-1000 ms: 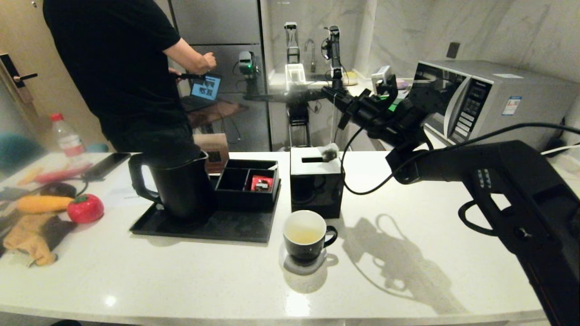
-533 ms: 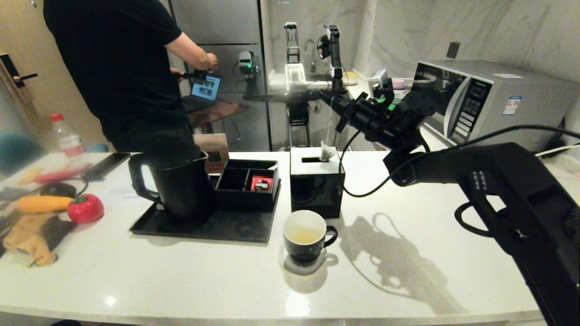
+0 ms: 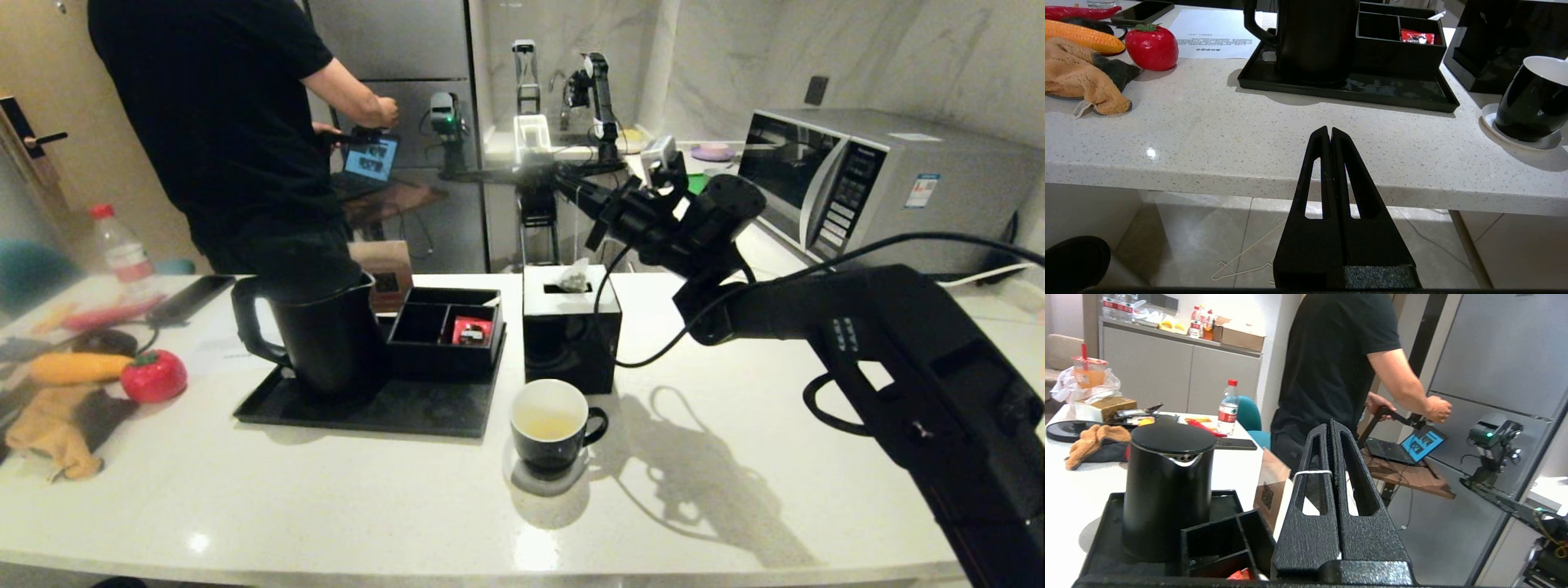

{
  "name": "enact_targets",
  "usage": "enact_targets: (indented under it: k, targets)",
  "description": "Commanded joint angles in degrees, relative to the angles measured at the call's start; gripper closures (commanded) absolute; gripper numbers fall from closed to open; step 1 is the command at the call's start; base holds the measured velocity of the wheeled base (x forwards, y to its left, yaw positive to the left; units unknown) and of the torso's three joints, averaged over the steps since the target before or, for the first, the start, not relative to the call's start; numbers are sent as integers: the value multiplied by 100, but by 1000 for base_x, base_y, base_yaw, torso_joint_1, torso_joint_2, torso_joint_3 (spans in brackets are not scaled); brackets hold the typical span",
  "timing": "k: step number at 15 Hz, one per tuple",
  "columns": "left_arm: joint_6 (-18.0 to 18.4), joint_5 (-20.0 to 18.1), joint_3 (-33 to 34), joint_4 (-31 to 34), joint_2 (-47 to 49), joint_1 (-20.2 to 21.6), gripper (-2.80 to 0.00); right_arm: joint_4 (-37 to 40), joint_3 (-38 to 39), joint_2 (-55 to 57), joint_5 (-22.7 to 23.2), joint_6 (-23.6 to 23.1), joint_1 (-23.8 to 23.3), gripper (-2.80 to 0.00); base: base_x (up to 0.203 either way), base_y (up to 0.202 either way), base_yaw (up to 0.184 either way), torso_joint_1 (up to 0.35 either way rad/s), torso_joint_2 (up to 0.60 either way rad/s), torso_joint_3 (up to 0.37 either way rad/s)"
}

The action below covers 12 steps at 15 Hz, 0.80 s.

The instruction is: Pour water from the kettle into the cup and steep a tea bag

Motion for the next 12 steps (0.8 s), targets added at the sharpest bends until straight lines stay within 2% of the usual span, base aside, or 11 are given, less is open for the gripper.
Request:
enact_targets:
  k: [1, 12]
  targets:
    - [-5, 3, 0, -1, -2, 1, 0, -38, 1, 115, 14, 5, 15, 0, 0, 0, 0, 0, 0, 0]
    - [-5, 3, 0, -1, -2, 1, 0, -425, 36, 485, 32, 5, -11, 0, 0, 0, 0, 0, 0, 0]
